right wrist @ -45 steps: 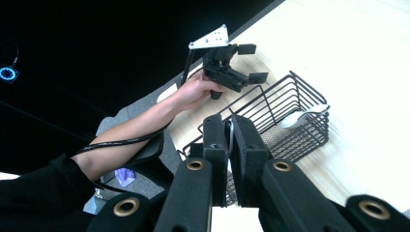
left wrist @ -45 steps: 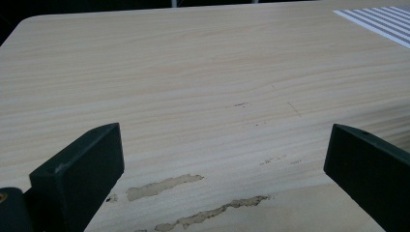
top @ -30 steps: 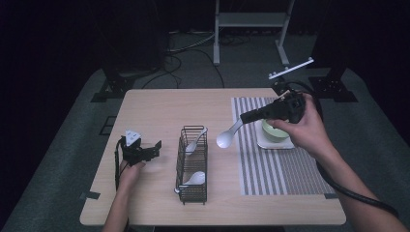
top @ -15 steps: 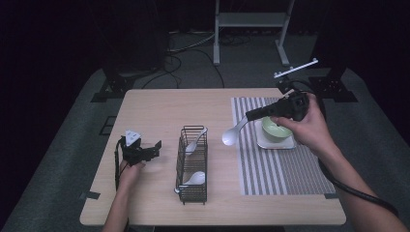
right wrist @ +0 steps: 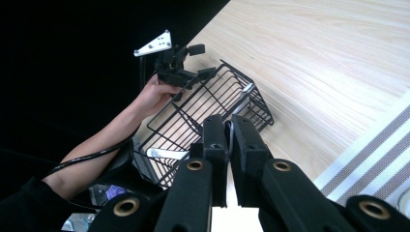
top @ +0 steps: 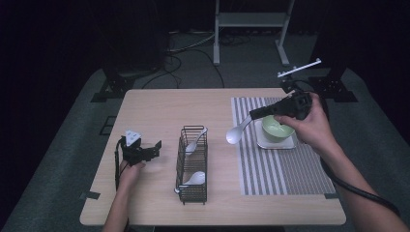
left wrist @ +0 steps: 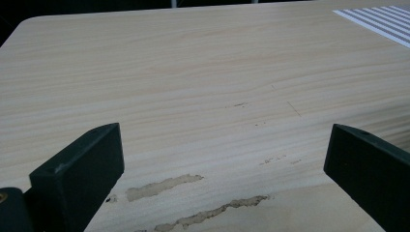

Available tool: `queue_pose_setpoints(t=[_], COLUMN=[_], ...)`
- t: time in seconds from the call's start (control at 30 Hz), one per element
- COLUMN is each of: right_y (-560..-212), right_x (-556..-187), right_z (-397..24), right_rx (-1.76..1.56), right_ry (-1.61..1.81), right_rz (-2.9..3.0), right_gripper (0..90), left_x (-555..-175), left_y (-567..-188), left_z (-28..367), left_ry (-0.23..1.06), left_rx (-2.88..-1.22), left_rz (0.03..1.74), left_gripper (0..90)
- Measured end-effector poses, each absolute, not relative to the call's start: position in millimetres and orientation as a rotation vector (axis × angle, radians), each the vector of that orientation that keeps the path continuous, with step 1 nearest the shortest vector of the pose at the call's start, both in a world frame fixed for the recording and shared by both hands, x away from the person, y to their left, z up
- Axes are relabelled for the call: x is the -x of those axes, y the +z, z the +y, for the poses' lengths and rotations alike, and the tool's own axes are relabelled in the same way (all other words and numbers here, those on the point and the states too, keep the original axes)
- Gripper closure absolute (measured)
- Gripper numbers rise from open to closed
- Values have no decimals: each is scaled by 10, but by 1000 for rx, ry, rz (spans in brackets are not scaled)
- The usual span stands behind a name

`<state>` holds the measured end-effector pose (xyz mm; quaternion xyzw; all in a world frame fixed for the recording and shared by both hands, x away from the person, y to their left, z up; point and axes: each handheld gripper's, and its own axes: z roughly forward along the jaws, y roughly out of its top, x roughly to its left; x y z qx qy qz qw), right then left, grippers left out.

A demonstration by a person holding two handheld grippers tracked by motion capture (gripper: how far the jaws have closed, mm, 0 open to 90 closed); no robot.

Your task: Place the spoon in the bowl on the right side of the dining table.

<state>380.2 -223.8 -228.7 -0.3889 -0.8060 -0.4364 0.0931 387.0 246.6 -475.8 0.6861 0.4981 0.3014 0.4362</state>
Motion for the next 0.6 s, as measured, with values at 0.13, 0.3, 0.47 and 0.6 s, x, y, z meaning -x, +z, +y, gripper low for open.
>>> queue_pose_setpoints(t=[0.13, 0.3, 0.47, 0.6], right_y=[-2313, -2335, -2351, -2373], right_x=[-3829, -3862, -3889, -3911], right_z=[-2289, -2355, -2415, -2454], right_rx=[1181, 1209, 1234, 1257], right_ry=[-1293, -1293, -1298, -1294], right_rz=[-2379, -2371, -2357, -2354], right_gripper=[853, 853, 853, 853], left_x=[-3869, -3869, -3870, -3868], left_y=[-4757, -4758, -4758, -4757], left_z=[2463, 2465, 2461, 2461], left_ry=[752, 751, 752, 754], left_rx=[-1712, -1710, -1711, -1711], left_rz=[1239, 1238, 1237, 1237], left_gripper=[0, 0, 0, 0])
